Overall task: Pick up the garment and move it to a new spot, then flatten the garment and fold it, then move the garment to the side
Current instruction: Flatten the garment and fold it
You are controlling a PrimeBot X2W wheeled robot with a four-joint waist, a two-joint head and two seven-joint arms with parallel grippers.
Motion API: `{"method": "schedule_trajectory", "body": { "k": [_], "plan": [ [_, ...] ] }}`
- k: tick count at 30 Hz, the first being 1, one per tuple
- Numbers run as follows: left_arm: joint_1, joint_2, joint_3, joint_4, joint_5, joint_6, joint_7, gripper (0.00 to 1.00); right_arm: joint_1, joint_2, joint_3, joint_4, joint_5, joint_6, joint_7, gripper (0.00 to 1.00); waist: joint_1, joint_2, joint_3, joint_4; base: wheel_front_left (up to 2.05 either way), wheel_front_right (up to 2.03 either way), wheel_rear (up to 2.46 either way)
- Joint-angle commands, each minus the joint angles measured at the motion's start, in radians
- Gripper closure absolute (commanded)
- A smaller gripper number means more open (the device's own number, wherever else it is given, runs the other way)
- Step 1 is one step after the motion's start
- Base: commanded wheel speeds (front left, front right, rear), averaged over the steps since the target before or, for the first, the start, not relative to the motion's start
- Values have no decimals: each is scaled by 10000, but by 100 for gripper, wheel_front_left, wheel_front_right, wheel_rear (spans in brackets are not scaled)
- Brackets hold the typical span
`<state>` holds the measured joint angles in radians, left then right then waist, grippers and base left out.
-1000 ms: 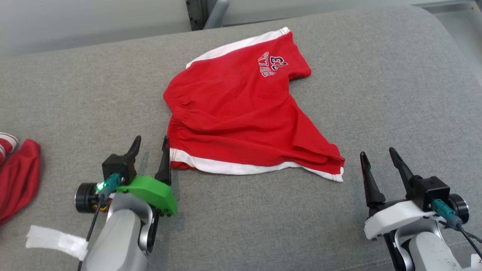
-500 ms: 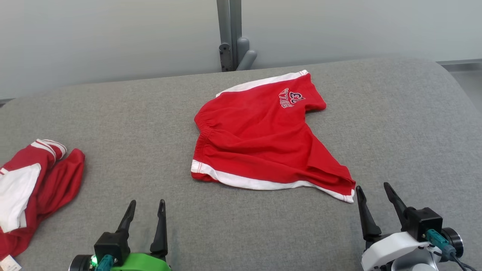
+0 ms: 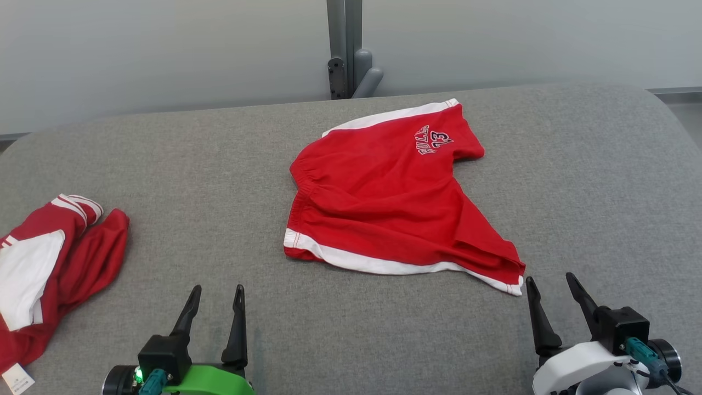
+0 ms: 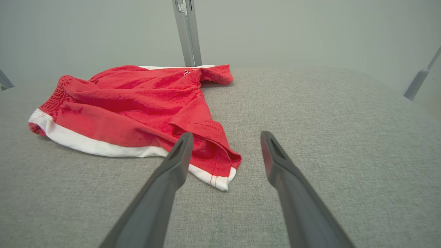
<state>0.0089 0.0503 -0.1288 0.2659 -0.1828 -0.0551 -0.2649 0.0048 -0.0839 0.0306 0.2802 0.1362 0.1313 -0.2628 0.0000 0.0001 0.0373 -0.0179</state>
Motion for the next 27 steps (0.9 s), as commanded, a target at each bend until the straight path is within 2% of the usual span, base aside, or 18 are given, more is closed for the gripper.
{"method": "schedule_trajectory", "body": {
  "k": [1,10,16,19,22,26,27],
  "plan": [
    [-215,9,-4,-26,-31,31,10,0,-86,-54,-62,125,-83,-10,-31,0,0,-1,105,8,0,0,0],
    [-1098,12,-422,254,-202,-256,10,0,-1032,-131,107,1530,107,-10,-31,0,0,-1,1303,160,0,0,0],
    [-1308,13,-561,385,-247,-316,10,0,-1360,-142,375,2191,160,-10,-31,4,0,-1,1535,205,0,0,0],
    [-1323,13,-564,416,-277,-327,10,0,-1303,-142,430,2247,239,-10,-31,8,0,-1,1562,207,0,0,0],
    [-1327,12,-546,411,-275,-349,10,0,-1218,-138,449,2193,278,-10,-31,21,0,-1,1557,192,0,0,0],
    [-1336,12,-531,405,-273,-395,10,0,-1353,-213,517,2211,297,-10,-31,27,0,-1,1587,176,0,0,0],
    [-1347,12,-543,407,-281,-405,10,0,-1390,-219,528,2226,301,-10,-31,32,0,-1,1601,184,0,0,0]
  ]
}}
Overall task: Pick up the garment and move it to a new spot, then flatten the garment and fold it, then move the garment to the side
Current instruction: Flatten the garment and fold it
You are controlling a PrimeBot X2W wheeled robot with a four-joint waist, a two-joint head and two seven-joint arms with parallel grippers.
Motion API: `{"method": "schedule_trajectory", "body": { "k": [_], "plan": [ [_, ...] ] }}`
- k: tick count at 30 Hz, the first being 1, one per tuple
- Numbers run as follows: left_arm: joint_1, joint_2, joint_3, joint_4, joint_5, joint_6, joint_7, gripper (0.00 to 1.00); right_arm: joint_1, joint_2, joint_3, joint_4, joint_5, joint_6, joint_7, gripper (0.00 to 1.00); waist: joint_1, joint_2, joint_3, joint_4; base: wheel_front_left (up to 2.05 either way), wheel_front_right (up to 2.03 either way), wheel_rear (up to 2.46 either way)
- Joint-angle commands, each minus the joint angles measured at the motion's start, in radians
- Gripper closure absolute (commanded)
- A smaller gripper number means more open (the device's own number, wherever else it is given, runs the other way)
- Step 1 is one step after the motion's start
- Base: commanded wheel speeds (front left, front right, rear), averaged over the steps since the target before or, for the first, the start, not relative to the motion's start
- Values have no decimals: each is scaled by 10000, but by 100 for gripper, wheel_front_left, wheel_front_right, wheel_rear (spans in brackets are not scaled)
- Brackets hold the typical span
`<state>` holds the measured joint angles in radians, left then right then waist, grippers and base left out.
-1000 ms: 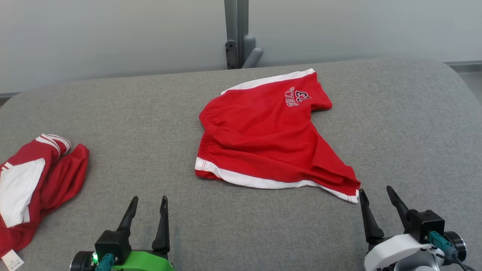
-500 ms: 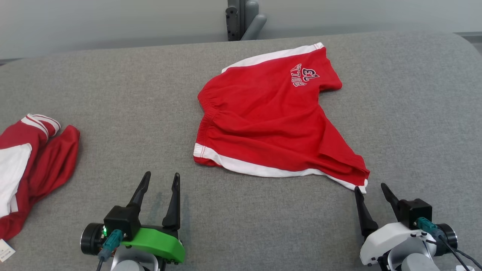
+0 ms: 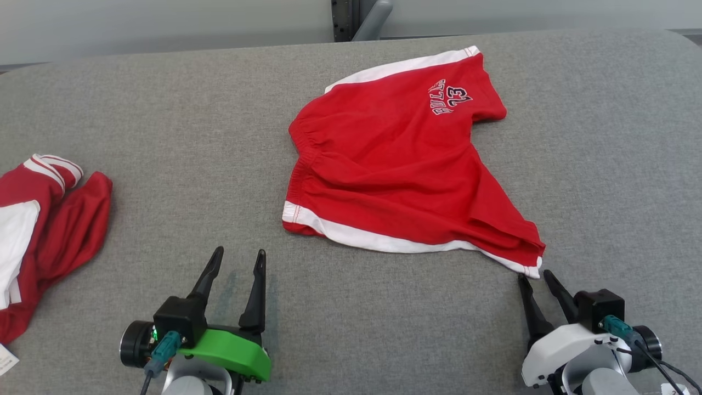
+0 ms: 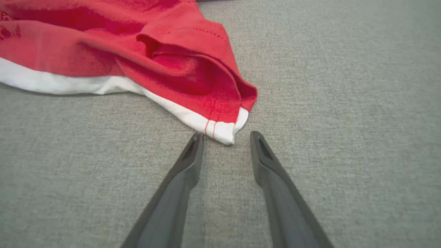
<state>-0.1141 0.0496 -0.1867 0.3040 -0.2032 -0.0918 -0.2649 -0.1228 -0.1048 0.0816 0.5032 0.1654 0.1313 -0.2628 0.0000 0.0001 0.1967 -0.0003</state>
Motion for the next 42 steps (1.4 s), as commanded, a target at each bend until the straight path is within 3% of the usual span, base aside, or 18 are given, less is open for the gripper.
{"method": "schedule_trajectory", "body": {
  "k": [1,7,9,10,11,19,26,34,38,41,42],
  "plan": [
    [-130,20,18,31,-80,-42,10,0,-138,-19,35,6,0,-10,-31,39,0,-1,17,17,0,0,0],
    [-183,20,-1,47,-116,-82,10,0,-307,-16,150,128,-98,-10,-31,53,0,-1,115,52,0,0,0],
    [-208,20,1,34,-117,-101,10,0,-345,-49,149,233,-71,-10,-30,73,0,-1,155,62,0,0,0],
    [-248,20,-16,0,-172,-124,10,0,-375,-57,155,268,-57,-10,-30,96,0,-1,171,58,0,0,0],
    [-287,20,-29,-16,-189,-131,10,0,-422,-77,155,229,-63,-12,-28,100,0,-1,187,42,0,0,0],
    [-830,29,-629,487,-725,-386,10,0,-276,-336,-50,-375,-105,-10,-31,100,0,-1,365,-351,0,0,0],
    [-1650,33,-1173,1692,-1441,-400,7,0,-447,-410,114,-581,-125,-12,-31,100,0,-1,573,-666,0,0,0],
    [-2057,326,-1614,2110,-2171,-402,7,0,-519,-352,191,-684,-195,-12,-31,100,0,-1,700,-791,0,0,0],
    [-2071,474,-1749,2197,-2417,-402,5,28,-590,-352,214,-722,-173,-12,-31,100,0,-1,751,-801,0,0,0],
    [-2148,534,-1935,2159,-2582,-403,5,40,-648,-367,237,-731,-155,-12,-31,100,0,-1,797,-796,0,0,0],
    [-2164,576,-1982,2133,-2618,-403,7,53,-663,-365,243,-727,-152,-12,-31,100,0,-1,807,-795,0,0,0]
  ]
}}
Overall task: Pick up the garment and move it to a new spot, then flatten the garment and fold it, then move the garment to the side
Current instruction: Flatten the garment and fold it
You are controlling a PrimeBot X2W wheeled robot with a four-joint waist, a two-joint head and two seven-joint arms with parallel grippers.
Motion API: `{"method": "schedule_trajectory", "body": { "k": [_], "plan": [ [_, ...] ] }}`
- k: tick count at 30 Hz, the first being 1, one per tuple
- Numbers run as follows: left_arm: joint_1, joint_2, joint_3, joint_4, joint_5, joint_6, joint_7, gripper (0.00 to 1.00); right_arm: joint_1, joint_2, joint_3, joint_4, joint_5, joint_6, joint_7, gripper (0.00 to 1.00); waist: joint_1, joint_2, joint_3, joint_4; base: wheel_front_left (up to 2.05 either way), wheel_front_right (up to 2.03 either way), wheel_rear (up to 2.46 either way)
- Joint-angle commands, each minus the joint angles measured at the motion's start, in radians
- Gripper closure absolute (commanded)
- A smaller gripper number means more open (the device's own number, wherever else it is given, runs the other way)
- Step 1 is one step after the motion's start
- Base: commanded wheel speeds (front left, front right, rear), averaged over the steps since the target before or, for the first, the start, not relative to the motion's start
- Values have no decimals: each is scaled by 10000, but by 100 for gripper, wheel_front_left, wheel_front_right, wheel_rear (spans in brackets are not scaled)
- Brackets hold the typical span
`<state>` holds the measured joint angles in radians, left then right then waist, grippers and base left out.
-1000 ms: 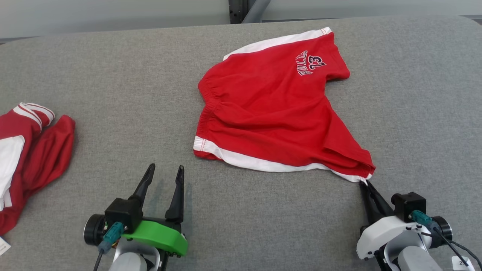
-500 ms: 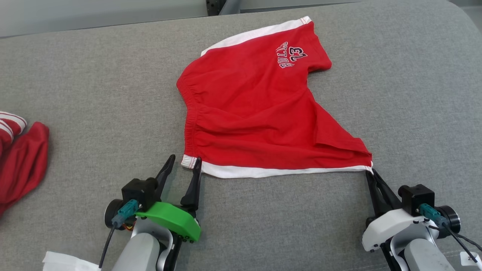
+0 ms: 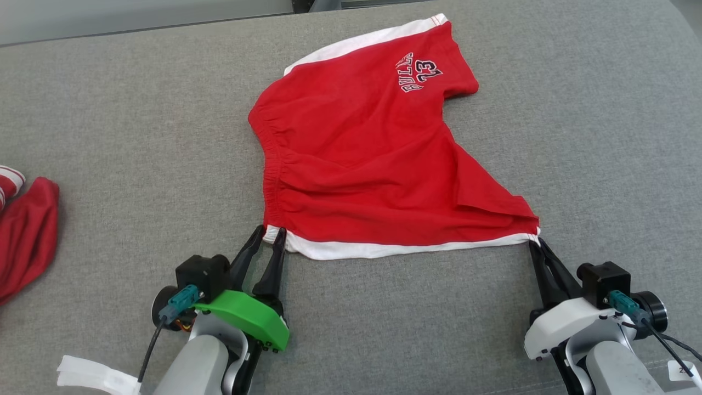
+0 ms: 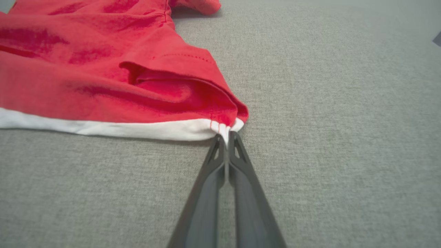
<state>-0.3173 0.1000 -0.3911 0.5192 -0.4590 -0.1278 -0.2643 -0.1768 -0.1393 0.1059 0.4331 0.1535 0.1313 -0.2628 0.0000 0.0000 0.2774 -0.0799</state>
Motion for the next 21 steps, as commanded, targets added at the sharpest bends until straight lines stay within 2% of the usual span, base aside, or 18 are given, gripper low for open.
{"method": "schedule_trajectory", "body": {
  "k": [1,2,7,13,17,21],
  "plan": [
    [-157,117,-35,-67,-75,-43,1,69,-141,-12,8,-30,-37,-10,-31,100,0,0,5,1,0,0,0],
    [-177,137,-132,-109,-98,-43,0,100,-162,-13,12,-71,-37,-10,-31,100,0,0,2,2,0,0,0],
    [-67,315,-399,-406,-349,-43,0,100,-155,-97,-203,-524,186,-10,-31,100,0,0,-446,61,0,0,0],
    [-20,909,-719,-1696,-1120,-43,-2,100,-706,-634,-398,-1850,745,-12,-33,100,0,0,-1842,198,0,0,0],
    [-701,2184,-1031,-2962,-1562,-33,-1,100,-1445,-1509,-285,-3121,1284,-12,-31,100,0,0,-2712,355,0,0,0],
    [-2054,3579,-1030,-4311,-1911,-10,712,100,-2393,-2593,-192,-4305,1872,-14,397,100,0,0,-2931,548,0,0,0]
  ]
}}
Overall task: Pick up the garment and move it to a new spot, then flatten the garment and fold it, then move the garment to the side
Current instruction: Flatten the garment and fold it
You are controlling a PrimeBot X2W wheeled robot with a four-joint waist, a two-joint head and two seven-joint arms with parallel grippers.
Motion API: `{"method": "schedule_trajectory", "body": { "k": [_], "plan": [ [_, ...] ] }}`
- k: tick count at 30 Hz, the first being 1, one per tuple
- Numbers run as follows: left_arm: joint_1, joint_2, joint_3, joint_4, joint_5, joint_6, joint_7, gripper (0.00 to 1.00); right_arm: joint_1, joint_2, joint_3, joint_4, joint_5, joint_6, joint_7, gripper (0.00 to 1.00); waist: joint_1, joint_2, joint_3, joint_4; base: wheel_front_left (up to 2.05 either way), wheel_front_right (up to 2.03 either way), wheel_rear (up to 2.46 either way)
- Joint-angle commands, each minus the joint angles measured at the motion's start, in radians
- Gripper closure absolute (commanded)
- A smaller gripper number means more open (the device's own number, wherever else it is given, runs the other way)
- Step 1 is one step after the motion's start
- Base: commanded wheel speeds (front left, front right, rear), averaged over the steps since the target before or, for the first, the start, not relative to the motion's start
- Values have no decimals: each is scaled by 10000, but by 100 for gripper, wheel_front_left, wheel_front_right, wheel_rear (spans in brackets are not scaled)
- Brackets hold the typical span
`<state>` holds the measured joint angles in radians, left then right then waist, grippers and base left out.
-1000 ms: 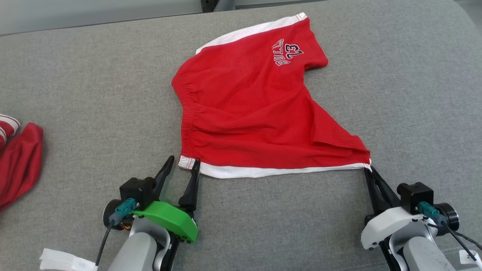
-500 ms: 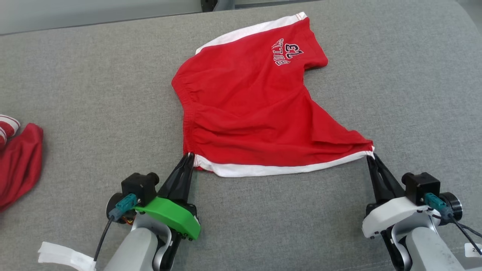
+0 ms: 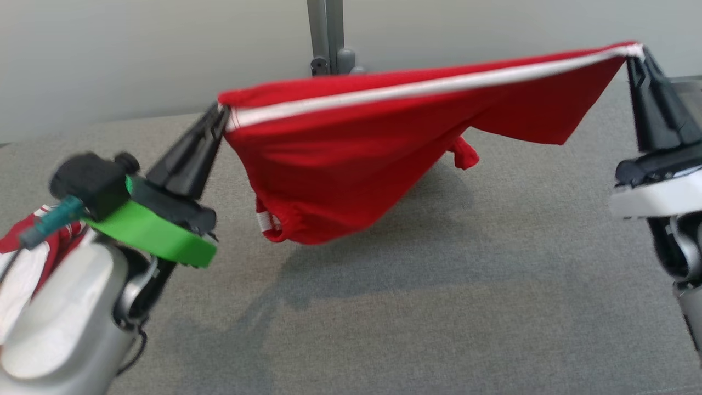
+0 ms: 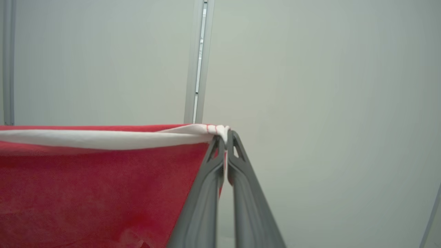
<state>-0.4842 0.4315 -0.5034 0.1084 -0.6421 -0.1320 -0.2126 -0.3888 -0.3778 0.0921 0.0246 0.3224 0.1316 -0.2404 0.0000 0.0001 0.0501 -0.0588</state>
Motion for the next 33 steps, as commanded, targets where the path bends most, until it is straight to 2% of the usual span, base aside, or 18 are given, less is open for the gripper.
{"method": "schedule_trajectory", "body": {
  "k": [1,3,6,10,12,14,16,18,21,25,29,31,33],
  "plan": [
    [-766,496,142,-458,-215,32,520,100,-519,-423,-76,-424,375,-19,437,100,0,-1,-633,393,0,0,0],
    [-1440,583,453,-747,-799,53,1202,100,-1081,-772,-98,-843,707,-19,962,100,0,-1,-414,498,0,0,0],
    [-2506,732,696,-393,-1422,212,2480,100,-2043,-1140,142,-1028,913,-19,1739,100,0,-1,343,588,0,0,0],
    [-3866,420,688,830,-1847,222,3404,100,-3679,-1137,850,-273,904,-20,2552,100,0,-1,1841,666,0,0,0],
    [-4349,377,654,1218,-1660,197,3374,100,-4213,-1028,989,134,928,-20,2671,100,0,-1,2235,666,0,0,0],
    [-5258,180,566,2082,-1455,134,3197,100,-5389,-923,1272,1078,683,-25,2667,100,0,-1,2947,646,0,0,0],
    [-6223,-12,637,2876,-1254,114,2600,100,-6648,-882,1421,2060,53,-27,2380,100,0,-1,3481,577,0,0,0],
    [-7153,-218,611,3526,-994,69,1718,100,-7758,-692,1094,3054,-235,-31,1921,100,0,-1,3804,544,0,0,0],
    [-7789,-541,299,4366,-1150,53,873,100,-8714,-671,1121,4082,-633,-31,1265,100,0,-1,3924,515,0,0,0],
    [-7085,-568,-580,4963,-2193,44,323,100,-8223,-553,1510,5104,-407,-31,567,100,0,-1,3491,329,0,0,0],
    [-5216,-822,-1333,5449,-3513,40,-223,100,-6346,-516,2406,5849,388,-30,210,100,0,-1,3075,188,0,0,0],
    [-4098,-923,-1802,5727,-3836,39,-389,100,-5263,-504,2874,6096,686,-30,32,100,0,-1,2878,116,0,0,0],
    [-2848,-1272,-2258,5518,-4498,38,-467,100,-4134,-282,2983,6349,1258,-28,-113,100,0,-1,2603,10,0,0,0]
  ]
}}
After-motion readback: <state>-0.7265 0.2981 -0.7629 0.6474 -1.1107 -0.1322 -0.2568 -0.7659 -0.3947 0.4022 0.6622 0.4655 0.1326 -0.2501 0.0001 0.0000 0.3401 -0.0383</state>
